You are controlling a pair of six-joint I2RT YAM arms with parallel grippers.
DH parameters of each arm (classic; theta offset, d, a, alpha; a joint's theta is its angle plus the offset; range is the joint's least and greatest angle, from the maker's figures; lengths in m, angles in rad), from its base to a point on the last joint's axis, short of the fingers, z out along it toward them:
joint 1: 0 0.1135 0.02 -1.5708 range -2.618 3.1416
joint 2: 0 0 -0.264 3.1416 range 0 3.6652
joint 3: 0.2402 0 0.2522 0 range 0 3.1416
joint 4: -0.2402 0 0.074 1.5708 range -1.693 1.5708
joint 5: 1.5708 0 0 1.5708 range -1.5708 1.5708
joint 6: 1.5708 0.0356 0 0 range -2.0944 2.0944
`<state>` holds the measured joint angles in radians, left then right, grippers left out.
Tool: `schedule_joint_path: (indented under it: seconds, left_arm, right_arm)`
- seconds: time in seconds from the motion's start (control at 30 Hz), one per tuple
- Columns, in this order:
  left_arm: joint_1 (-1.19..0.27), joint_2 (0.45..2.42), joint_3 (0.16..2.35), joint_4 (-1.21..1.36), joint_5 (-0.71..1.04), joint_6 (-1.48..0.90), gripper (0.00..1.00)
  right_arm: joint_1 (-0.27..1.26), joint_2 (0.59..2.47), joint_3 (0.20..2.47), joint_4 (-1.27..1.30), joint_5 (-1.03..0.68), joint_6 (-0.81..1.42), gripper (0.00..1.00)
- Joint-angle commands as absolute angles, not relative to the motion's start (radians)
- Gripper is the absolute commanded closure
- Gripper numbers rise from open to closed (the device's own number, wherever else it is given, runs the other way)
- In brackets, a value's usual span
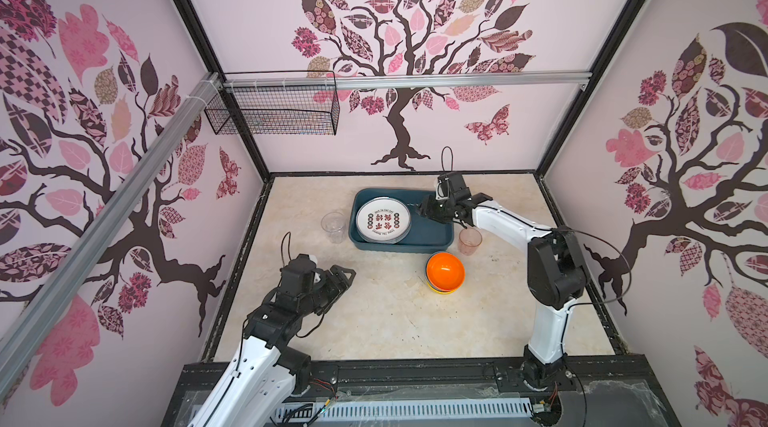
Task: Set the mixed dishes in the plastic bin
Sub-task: 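Open the right gripper and move both grippers toward the nested bowls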
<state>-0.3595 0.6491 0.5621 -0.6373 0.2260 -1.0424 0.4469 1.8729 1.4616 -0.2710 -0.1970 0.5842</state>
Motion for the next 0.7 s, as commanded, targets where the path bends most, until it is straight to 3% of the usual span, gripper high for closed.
schedule_joint_path:
  seconds: [0.0,0.23,0.67]
  left_arm:
    - [-0.354,0.693,0.638,-0.613,0.201,-0.980,0.21]
    - [-0.354,0.795,0.702,-0.571,0.226,-0.932,0.21]
    - [-0.444,1.071,0.861,-0.558,0.374,-0.802,0.34]
  right_arm:
    - [0.453,1.753,1.410,-0.292,-0.169,0.541,0.46]
    - [0.444,1.603,1.288,-0.310,-0.137,0.521,0.46]
    - [0.430,1.328,1.032,-0.470,-0.104,0.511,0.53]
